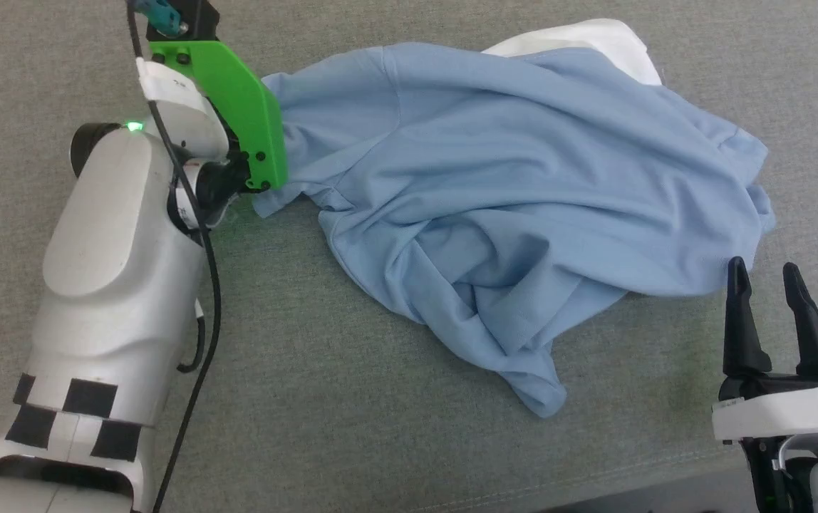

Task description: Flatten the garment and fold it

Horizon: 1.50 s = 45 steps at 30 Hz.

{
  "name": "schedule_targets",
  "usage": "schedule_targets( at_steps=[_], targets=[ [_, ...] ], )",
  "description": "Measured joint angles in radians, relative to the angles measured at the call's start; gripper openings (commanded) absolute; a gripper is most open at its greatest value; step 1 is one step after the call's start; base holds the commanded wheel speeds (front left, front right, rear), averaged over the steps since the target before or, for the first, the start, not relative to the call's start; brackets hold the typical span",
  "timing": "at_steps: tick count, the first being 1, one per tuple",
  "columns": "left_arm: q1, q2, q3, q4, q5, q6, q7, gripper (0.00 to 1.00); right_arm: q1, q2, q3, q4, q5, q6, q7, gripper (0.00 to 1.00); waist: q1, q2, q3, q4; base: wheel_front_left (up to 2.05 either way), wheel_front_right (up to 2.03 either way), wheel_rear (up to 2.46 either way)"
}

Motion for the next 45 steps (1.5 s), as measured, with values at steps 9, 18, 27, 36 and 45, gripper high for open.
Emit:
schedule_targets(
  at_steps=[9,18,27,36,45],
  targets=[
    [0.081,-0.066,0.03,-0.155,-0.089,-0.056,-0.105,0.0,0.003,0.0,-0.024,-0.016,-0.022,0.0,0.018,1.0,0.0001,0.0,-0.062,0.05,0.0,0.0,0.0],
    [0.341,-0.038,0.141,-0.559,-0.168,-0.004,-0.147,0.0,0.067,0.0,-0.045,-0.06,-0.046,0.0,0.066,1.0,0.0,0.0,-0.169,0.152,0.0,0.0,0.0],
    [0.839,-0.023,0.275,-0.835,-0.283,0.091,-0.133,0.0,0.113,0.001,-0.056,-0.098,-0.053,0.0,0.112,1.0,-0.0001,0.0,-0.251,0.245,0.0,0.0,0.0],
    [1.084,-0.079,0.265,-0.626,-0.281,0.06,-0.252,0.0,0.149,0.001,-0.062,-0.106,-0.063,0.0,0.146,1.0,-0.0001,0.0,-0.31,0.311,0.0,0.0,0.0],
    [1.022,-0.127,0.276,-0.614,-0.268,-0.017,-0.489,1.0,0.155,0.001,-0.05,-0.113,-0.076,0.0,0.17,1.0,-0.0001,0.0,-0.348,0.335,0.0,0.0,0.0]
  ],
)
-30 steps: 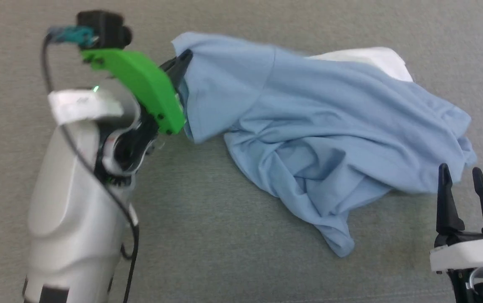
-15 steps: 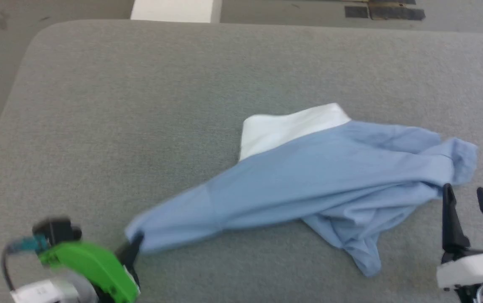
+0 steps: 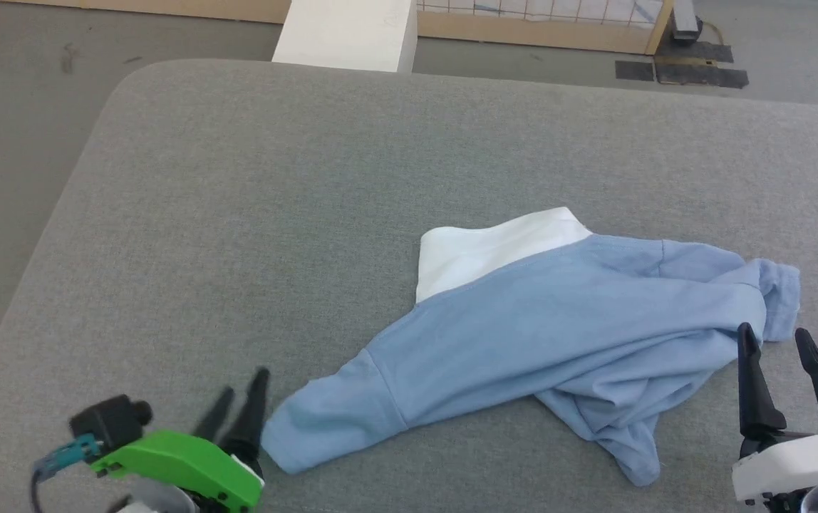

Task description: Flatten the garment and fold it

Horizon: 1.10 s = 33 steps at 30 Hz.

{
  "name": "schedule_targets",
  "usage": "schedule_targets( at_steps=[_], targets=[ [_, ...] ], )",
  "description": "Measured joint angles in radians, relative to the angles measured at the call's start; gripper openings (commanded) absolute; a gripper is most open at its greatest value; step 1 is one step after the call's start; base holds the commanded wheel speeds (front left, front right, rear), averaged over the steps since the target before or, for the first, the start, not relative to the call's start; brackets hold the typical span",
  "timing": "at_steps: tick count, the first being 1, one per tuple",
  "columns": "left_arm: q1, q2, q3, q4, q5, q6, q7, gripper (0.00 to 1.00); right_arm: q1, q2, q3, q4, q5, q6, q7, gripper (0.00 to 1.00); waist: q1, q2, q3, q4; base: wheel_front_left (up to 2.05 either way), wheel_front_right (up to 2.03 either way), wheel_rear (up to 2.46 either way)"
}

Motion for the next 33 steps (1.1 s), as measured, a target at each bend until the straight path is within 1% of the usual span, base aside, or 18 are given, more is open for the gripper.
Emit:
schedule_targets(
  at_steps=[2,4,6,8,10,12,14,17,19,22,25,28,30,33],
  targets=[
    [-0.004,-0.007,0.012,-0.034,0.026,-0.004,-0.099,1.0,0.0,0.0,0.0,-0.014,-0.01,0.0,0.008,1.0,0.0,0.0,0.001,0.004,0.0,0.0,0.0],
    [-0.005,-0.011,0.011,-0.065,0.096,-0.008,-0.212,1.0,-0.005,0.0,0.0,-0.034,-0.018,0.0,0.026,1.0,0.0,0.0,0.006,0.007,0.0,0.0,0.0],
    [-0.004,-0.018,-0.003,-0.072,0.148,-0.005,-0.297,1.0,-0.025,-0.001,0.012,-0.052,-0.028,0.0,0.055,1.0,0.0,0.0,0.014,0.01,0.0,0.0,0.0],
    [-0.002,-0.023,-0.028,-0.068,0.187,0.0,-0.362,1.0,-0.068,-0.001,0.037,-0.074,-0.038,0.0,0.102,1.0,0.0,0.0,0.024,0.014,0.0,0.0,0.0],
    [0.002,-0.028,-0.059,-0.049,0.212,0.012,-0.411,1.0,-0.134,-0.018,0.079,-0.086,-0.032,0.0,0.188,1.0,0.0,0.0,0.036,0.019,0.0,0.0,0.0],
    [0.006,-0.029,-0.087,-0.023,0.223,0.023,-0.435,1.0,-0.202,-0.055,0.106,-0.088,-0.014,0.0,0.269,1.0,0.0,0.0,0.047,0.025,0.0,0.0,0.0],
    [0.007,-0.031,-0.116,0.001,0.244,0.031,-0.451,1.0,-0.279,-0.119,0.127,-0.069,0.016,0.0,0.371,1.0,0.0,0.0,0.059,0.034,0.0,0.0,0.0],
    [0.002,-0.034,-0.152,0.022,0.243,0.036,-0.467,1.0,-0.377,-0.2,0.158,0.001,0.051,0.0,0.523,1.0,0.0,0.0,0.075,0.052,0.0,0.0,0.0],
    [-0.007,-0.034,-0.173,0.035,0.243,0.039,-0.476,1.0,-0.434,-0.253,0.18,0.053,0.061,0.0,0.588,1.0,0.0,0.0,0.085,0.067,0.0,0.0,0.0],
    [-0.029,-0.035,-0.202,0.053,0.24,0.042,-0.488,1.0,-0.514,-0.34,0.247,0.15,0.083,0.0,0.686,1.0,0.0,0.0,0.102,0.094,0.0,0.0,0.0],
    [-0.05,-0.035,-0.223,0.068,0.237,0.044,-0.497,1.0,-0.56,-0.411,0.321,0.24,0.095,0.0,0.752,1.0,0.0,0.0,0.117,0.121,0.0,0.0,0.0],
    [-0.066,-0.035,-0.244,0.078,0.237,0.043,-0.5,1.0,-0.591,-0.47,0.397,0.311,0.11,0.0,0.785,1.0,0.0,0.0,0.134,0.149,0.0,0.0,0.0],
    [-0.076,-0.035,-0.256,0.08,0.235,0.044,-0.506,1.0,-0.61,-0.502,0.446,0.343,0.122,0.0,0.791,1.0,0.0,0.0,0.146,0.167,0.0,0.0,0.0],
    [-0.091,-0.035,-0.276,0.082,0.232,0.045,-0.509,1.0,-0.643,-0.547,0.521,0.383,0.13,0.0,0.771,1.0,0.0,0.0,0.169,0.191,0.0,0.0,0.0]
  ],
)
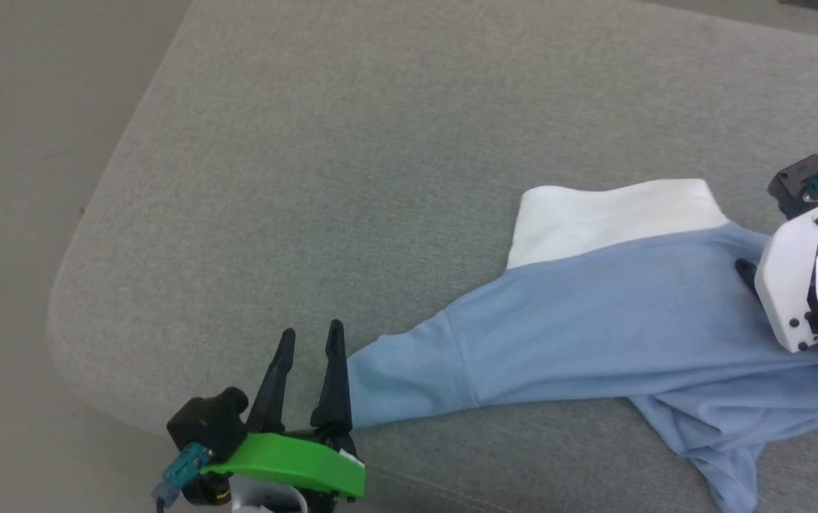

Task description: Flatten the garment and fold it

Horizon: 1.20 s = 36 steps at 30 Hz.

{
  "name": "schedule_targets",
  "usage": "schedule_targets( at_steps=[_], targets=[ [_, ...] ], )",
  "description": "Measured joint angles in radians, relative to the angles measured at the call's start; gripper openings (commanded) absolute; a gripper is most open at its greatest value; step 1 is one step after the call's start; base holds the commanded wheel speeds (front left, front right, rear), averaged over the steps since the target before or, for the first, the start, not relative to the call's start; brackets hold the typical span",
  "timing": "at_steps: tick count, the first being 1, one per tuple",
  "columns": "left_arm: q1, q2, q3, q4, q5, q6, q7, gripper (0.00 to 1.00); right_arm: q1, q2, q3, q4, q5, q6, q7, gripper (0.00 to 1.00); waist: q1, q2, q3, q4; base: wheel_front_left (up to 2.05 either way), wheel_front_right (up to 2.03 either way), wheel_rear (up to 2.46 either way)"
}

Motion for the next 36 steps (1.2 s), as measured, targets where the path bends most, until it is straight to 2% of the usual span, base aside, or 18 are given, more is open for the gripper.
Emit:
schedule_targets(
  at_steps=[2,3,4,5,12,15,19,23,27,28,29,30,36],
  targets=[
    [-0.007,-0.001,-0.01,0.002,-0.008,0.005,-0.002,1.0,-0.012,-0.015,0.034,0.029,0.036,0.0,0.002,1.0,0.0,0.0,0.014,0.016,0.0,0.0,0.0],
    [-0.008,-0.001,-0.012,0.004,-0.01,0.006,-0.004,1.0,-0.016,-0.023,0.045,0.032,0.049,0.0,0.002,0.44,0.0,0.0,0.019,0.022,0.0,0.0,0.0],
    [-0.008,-0.001,-0.014,0.005,-0.015,0.007,-0.005,1.0,-0.027,-0.036,0.061,0.032,0.062,0.0,0.002,0.27,0.0,0.0,0.025,0.028,0.0,0.0,0.0],
    [-0.008,-0.001,-0.016,0.006,-0.021,0.008,-0.005,1.0,-0.037,-0.047,0.075,0.032,0.071,0.0,0.001,0.0,0.0,0.0,0.03,0.034,0.0,0.0,0.0],
    [-0.009,-0.001,-0.028,0.012,-0.042,0.016,-0.009,1.0,-0.086,-0.062,0.083,0.048,0.076,0.0,-0.123,0.0,0.0001,0.0,0.028,0.045,0.0,0.0,0.0],
    [-0.011,-0.001,-0.037,0.011,-0.045,0.024,-0.009,1.0,-0.166,-0.071,0.067,0.035,0.06,0.0,-0.175,0.0,0.0001,0.0,0.029,0.044,0.0,0.0,0.0],
    [-0.027,-0.001,-0.065,0.003,-0.052,0.024,-0.013,1.0,-0.295,-0.115,0.052,0.035,0.004,0.0,-0.224,0.0,0.0001,0.0,0.046,0.055,0.0,0.0,0.0],
    [-0.043,-0.001,-0.088,0.001,-0.058,0.025,-0.013,1.0,-0.352,-0.139,0.053,0.096,-0.046,0.0,-0.251,0.0,0.0001,0.0,0.069,0.084,0.0,0.0,0.0],
    [-0.055,-0.001,-0.108,0.001,-0.062,0.031,-0.013,1.0,-0.35,-0.122,0.043,0.19,-0.078,0.0,-0.3,0.0,0.0001,0.0,0.09,0.12,0.0,0.0,0.0],
    [-0.058,-0.001,-0.113,0.0,-0.066,0.032,-0.013,1.0,-0.347,-0.111,0.039,0.213,-0.092,0.0,-0.318,0.06,0.0001,0.0,0.095,0.13,0.0,0.0,0.0],
    [-0.058,-0.001,-0.117,0.001,-0.07,0.032,-0.013,1.0,-0.341,-0.096,0.029,0.234,-0.105,0.0,-0.335,0.27,0.0001,0.0,0.099,0.14,0.0,0.0,0.0],
    [-0.059,-0.001,-0.119,0.001,-0.072,0.033,-0.013,1.0,-0.334,-0.078,0.02,0.253,-0.115,0.0,-0.352,1.0,0.0001,0.0,0.103,0.149,0.0,0.0,0.0],
    [-0.062,-0.001,-0.12,0.007,-0.084,0.041,-0.013,1.0,-0.327,0.006,0.0,0.306,-0.143,0.0,-0.439,1.0,0.0002,0.0,0.105,0.164,0.0,0.0,0.0]
  ],
)
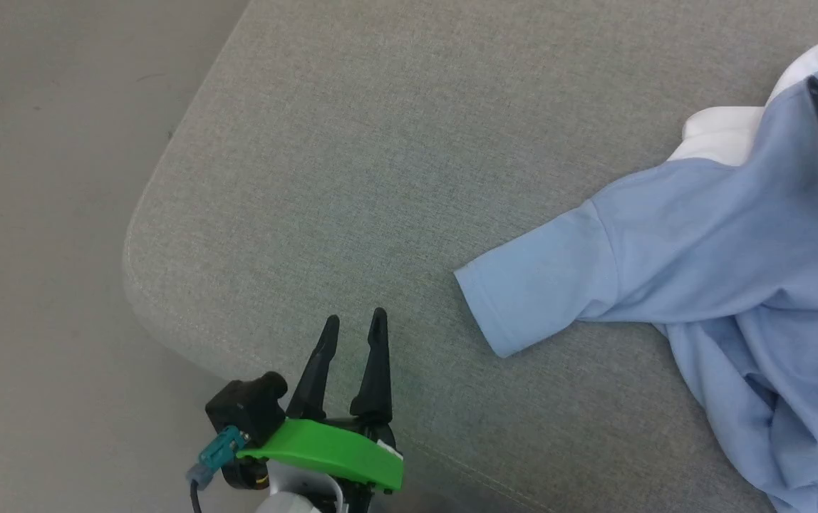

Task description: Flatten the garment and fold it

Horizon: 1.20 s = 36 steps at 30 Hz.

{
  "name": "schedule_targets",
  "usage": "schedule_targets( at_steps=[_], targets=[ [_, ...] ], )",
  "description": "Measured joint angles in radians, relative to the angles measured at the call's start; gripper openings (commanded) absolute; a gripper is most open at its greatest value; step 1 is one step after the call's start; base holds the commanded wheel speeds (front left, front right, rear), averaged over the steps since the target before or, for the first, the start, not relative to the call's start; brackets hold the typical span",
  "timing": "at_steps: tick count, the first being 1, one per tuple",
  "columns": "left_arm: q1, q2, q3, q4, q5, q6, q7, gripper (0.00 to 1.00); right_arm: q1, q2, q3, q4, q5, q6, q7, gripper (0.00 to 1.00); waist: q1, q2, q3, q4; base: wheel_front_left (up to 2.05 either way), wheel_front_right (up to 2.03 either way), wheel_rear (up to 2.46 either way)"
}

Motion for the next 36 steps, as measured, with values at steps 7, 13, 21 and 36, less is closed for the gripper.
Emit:
schedule_targets(
  at_steps=[7,13,21,36],
  targets=[
    [0.003,0.0,0.022,0.017,0.002,0.0,0.0,1.0,-0.001,0.021,-0.015,-0.078,0.101,0.0,0.047,1.0,0.0,0.0,-0.046,-0.033,0.0,0.0,0.0],
    [0.017,0.0,0.046,0.021,0.026,0.0,-0.001,1.0,0.121,-0.024,-0.076,-0.238,0.217,0.0,0.223,1.0,-0.0001,0.0,-0.102,-0.09,0.0,0.0,0.0],
    [0.028,0.0,0.047,0.02,0.036,-0.002,-0.001,1.0,0.443,-0.03,-0.132,-0.363,0.254,0.0,0.379,1.0,-0.0002,0.0,-0.145,-0.131,0.0,0.0,0.0],
    [0.026,0.0,0.047,0.022,0.038,-0.006,-0.001,1.0,0.401,0.052,-0.063,-0.292,0.137,0.0,0.263,0.0,-0.0002,0.0,-0.102,-0.085,0.0,0.0,0.0]
  ],
)
